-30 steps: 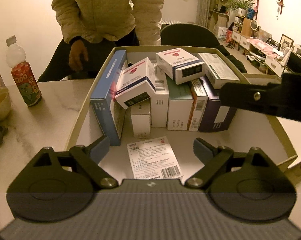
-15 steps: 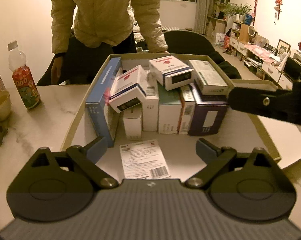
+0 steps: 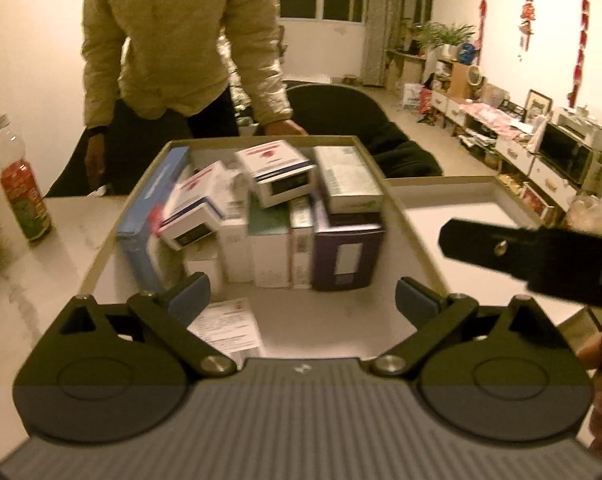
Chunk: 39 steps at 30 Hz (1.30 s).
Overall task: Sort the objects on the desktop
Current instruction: 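Move both open tools toward the empty white lid on the table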
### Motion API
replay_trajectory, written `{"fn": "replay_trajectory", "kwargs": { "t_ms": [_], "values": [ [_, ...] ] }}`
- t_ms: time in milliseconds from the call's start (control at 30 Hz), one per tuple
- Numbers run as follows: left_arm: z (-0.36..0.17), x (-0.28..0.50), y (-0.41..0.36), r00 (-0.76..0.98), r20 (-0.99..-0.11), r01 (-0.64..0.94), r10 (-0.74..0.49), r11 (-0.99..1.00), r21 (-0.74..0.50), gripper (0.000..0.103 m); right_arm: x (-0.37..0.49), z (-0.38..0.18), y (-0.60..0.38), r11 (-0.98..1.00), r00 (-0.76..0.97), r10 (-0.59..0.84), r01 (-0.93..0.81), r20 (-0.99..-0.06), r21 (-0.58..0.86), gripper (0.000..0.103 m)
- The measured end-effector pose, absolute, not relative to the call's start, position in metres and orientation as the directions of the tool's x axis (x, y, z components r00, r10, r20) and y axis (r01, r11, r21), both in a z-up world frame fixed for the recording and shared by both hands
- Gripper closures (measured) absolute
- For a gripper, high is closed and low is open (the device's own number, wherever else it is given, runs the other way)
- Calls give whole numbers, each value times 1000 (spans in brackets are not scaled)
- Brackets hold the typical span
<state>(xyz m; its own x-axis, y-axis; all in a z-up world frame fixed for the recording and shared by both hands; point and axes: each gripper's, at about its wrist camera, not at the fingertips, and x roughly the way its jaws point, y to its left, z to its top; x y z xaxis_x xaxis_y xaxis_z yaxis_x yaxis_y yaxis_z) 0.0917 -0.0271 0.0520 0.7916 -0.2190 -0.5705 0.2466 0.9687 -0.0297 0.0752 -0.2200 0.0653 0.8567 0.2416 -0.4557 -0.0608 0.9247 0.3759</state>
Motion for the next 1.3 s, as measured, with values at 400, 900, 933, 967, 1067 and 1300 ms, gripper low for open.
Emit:
{"fn": "replay_trajectory", "kwargs": {
  "t_ms": [400, 900, 933, 967, 1067, 1300],
  "values": [
    [53, 89, -97, 754, -553, 415, -355, 910, -19, 1, 49, 67, -277, 936, 880, 101, 74, -464, 345, 5],
    [26, 89, -164, 639, -597, 592, -485, 806, -20, 0, 27, 56, -337, 912, 866, -79, 263, -494, 316, 5],
    [23, 89, -166, 631, -604, 600, -487, 800, -18, 0, 27, 54, -341, 907, 863, -87, 275, -498, 317, 5],
    [21, 88, -169, 623, -610, 607, -489, 794, -16, 0, 26, 52, -346, 903, 859, -95, 287, -502, 320, 5],
    [14, 88, -176, 603, -627, 628, -493, 778, -8, 0, 26, 43, -357, 891, 847, -119, 322, -519, 321, 4],
    [-1, 89, -191, 547, -664, 667, -509, 745, -21, 0, 29, 15, -395, 833, 799, -169, 429, -578, 349, 4]
  ]
}}
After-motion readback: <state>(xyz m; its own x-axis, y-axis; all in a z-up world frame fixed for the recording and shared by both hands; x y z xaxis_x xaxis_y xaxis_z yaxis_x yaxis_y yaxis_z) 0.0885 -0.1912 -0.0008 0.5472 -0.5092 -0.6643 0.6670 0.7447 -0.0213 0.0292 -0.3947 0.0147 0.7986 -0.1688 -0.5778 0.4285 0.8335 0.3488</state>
